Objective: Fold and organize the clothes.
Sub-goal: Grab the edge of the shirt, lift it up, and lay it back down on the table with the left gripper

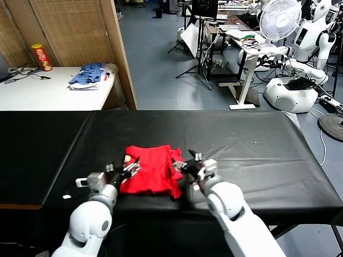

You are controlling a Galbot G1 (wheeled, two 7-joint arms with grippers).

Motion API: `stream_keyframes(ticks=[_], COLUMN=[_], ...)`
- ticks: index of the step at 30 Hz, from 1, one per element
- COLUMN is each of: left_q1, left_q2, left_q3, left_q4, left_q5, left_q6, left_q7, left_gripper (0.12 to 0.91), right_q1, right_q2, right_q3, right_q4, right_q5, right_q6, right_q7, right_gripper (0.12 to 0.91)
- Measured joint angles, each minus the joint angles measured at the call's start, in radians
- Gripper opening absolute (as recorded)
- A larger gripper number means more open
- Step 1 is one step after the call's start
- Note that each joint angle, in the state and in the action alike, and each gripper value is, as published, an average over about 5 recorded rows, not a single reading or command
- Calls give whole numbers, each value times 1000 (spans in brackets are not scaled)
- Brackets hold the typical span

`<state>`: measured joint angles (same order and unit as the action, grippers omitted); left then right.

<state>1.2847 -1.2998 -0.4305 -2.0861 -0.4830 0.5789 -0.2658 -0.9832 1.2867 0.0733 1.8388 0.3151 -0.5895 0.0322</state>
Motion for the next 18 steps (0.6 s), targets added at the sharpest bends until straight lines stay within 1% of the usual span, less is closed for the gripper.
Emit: stream_keyframes(ticks=[2,4,6,8,10,12,15,18], left_q1=[11,21,30,38,39,36,26,15], left_q2=[-5,-13,-19,-21,-24,-28,-39,-52], left_q3=[-15,-29,-42,-54,-66,-76,-93,-109], left_q4=[8,16,23,31,40,50,68,90], left_q5=[4,4,-1,-15,-43,-84,-160,-233], left_q6=[-7,-14,-20,-28,-36,-41,-43,-48], left_q7=[2,5,8,12,15,17,18,15], left_gripper=[798,798,798,798,798,798,798,798], right_q1=[2,2,-2,-9,-17,-25,-36,-48], right_q2=[3,9,16,24,33,42,44,33], right_q3=[-22,-37,-44,-41,-33,-21,0,25], right_q4=[-23,-45,-60,-64,-57,-41,-5,40], right_q5=[-61,-136,-204,-236,-234,-207,-144,-73], right_q6=[0,17,42,68,92,108,113,107], right_q7=[-14,-19,-11,4,22,41,60,69], right_gripper=[798,798,798,798,798,798,798,798])
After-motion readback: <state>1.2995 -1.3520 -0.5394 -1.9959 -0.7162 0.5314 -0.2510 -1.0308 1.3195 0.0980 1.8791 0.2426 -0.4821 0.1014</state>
